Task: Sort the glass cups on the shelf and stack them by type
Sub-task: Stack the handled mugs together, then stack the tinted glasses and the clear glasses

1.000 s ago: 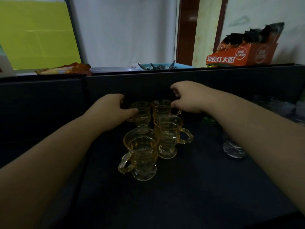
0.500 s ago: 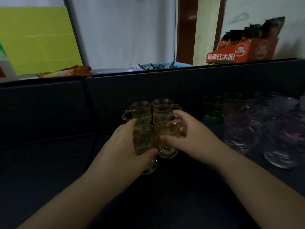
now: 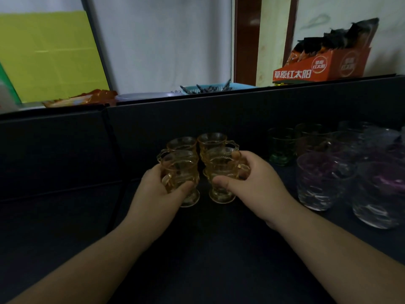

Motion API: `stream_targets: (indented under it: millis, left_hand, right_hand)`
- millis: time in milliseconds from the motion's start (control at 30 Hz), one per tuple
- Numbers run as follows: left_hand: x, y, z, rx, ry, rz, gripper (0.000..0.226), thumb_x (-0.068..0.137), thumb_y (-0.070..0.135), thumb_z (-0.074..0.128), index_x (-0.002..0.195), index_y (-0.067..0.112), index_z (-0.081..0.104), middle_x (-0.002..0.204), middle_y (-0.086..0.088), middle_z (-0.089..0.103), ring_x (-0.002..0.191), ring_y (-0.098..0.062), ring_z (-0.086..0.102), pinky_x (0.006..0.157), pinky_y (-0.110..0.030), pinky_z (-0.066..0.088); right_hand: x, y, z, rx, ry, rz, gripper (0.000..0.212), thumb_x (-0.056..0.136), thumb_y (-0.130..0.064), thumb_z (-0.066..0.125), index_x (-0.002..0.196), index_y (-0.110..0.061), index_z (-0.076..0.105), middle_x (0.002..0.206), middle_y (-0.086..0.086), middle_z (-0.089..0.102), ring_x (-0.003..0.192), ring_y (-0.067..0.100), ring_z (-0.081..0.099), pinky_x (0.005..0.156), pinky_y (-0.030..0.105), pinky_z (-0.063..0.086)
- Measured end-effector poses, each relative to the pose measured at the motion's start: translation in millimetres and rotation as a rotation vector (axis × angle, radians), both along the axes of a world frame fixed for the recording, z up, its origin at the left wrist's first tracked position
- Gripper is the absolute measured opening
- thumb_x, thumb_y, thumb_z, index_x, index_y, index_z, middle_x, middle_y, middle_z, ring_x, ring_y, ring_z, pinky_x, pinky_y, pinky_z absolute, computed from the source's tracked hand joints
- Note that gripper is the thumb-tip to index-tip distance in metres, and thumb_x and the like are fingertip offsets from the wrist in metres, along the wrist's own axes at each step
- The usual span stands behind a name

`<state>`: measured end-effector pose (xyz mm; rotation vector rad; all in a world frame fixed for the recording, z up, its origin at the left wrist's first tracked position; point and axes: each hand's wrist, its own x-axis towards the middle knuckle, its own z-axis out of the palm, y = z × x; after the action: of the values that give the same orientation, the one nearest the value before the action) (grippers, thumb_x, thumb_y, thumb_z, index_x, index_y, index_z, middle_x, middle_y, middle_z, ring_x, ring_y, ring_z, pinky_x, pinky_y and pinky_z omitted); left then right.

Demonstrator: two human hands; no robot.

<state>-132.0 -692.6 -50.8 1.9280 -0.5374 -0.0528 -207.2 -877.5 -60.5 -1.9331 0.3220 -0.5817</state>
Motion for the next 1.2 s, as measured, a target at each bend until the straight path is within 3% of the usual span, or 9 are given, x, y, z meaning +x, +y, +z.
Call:
stream_targets:
  millis: [100,200,333,600,867,933,1067,1200]
  left_hand:
    - [4,1,-7,-0.022,-0.008,0.034,0.043,0.080,0.027,0.076,0.113,0.040,0.052,0.104,0.018,0.066,0.091,0.011,0.061,0.075,-0.017,0.050]
    - [7,-2,-10,-0.015,-0.034,0.054,0.057,0.080,0.029,0.075,0.130,0.032,0.047,0.107,0.018,0.064,0.090,0.014,0.060,0.068,-0.012,0.049]
    - [10,-6,-13,-0.009,-0.055,0.056,0.055,0.081,0.028,0.075,0.128,0.030,0.047,0.100,0.019,0.062,0.085,0.019,0.057,0.059,-0.004,0.044]
    - [11,-7,-17,-0.048,-0.073,0.034,0.054,0.079,0.027,0.077,0.123,0.035,0.047,0.100,0.021,0.063,0.086,0.018,0.058,0.063,-0.007,0.045]
    - [10,-3,-15,-0.066,-0.126,0.015,0.090,0.072,0.030,0.082,0.146,0.033,0.030,0.120,0.023,0.049,0.100,0.006,0.053,0.079,-0.016,0.042]
    - [7,3,-13,-0.006,-0.171,0.011,0.095,0.071,0.035,0.082,0.148,0.033,0.025,0.127,0.020,0.046,0.108,0.005,0.048,0.086,-0.018,0.039]
    - [-10,18,-1,0.194,-0.306,0.068,0.106,0.067,0.047,0.080,0.151,0.029,0.018,0.151,-0.001,0.032,0.131,-0.014,0.038,0.107,-0.038,0.034]
    - [-48,19,15,0.384,-0.612,0.118,0.093,0.073,0.049,0.073,0.149,0.021,0.028,0.150,-0.008,0.028,0.137,-0.026,0.026,0.109,-0.037,0.024]
  right_hand:
    - [6,-4,-1,-0.028,0.011,-0.026,0.076,0.067,-0.038,0.089,0.132,-0.030,0.052,0.116,-0.013,0.067,0.103,-0.001,0.065,0.090,0.027,0.055]
    - [10,-8,-2,-0.024,0.009,-0.029,0.073,0.067,-0.038,0.090,0.129,-0.028,0.054,0.113,-0.012,0.069,0.098,-0.002,0.067,0.086,0.025,0.056]
    - [13,-11,-4,-0.029,0.007,-0.041,0.068,0.069,-0.037,0.089,0.128,-0.028,0.056,0.107,-0.015,0.070,0.092,-0.010,0.065,0.078,0.018,0.056]
    - [12,-10,-2,-0.053,0.003,-0.045,0.056,0.072,-0.036,0.087,0.120,-0.030,0.059,0.101,-0.015,0.072,0.087,-0.008,0.067,0.076,0.017,0.055]
    - [-7,-2,-13,-0.015,0.026,-0.054,0.066,0.069,-0.036,0.090,0.126,-0.028,0.057,0.111,-0.012,0.070,0.097,0.000,0.069,0.090,0.033,0.057]
    - [-15,-2,-13,-0.019,0.039,-0.081,0.075,0.069,-0.039,0.090,0.133,-0.026,0.053,0.117,-0.011,0.066,0.100,0.004,0.068,0.092,0.036,0.056]
    - [-46,1,-12,-0.010,0.087,-0.089,0.085,0.072,-0.039,0.087,0.143,-0.022,0.044,0.129,-0.005,0.060,0.109,0.008,0.064,0.094,0.035,0.056]
    - [-104,-4,-9,-0.134,0.103,-0.043,0.080,0.076,-0.041,0.084,0.144,-0.026,0.045,0.129,-0.011,0.057,0.113,0.004,0.059,0.096,0.030,0.054]
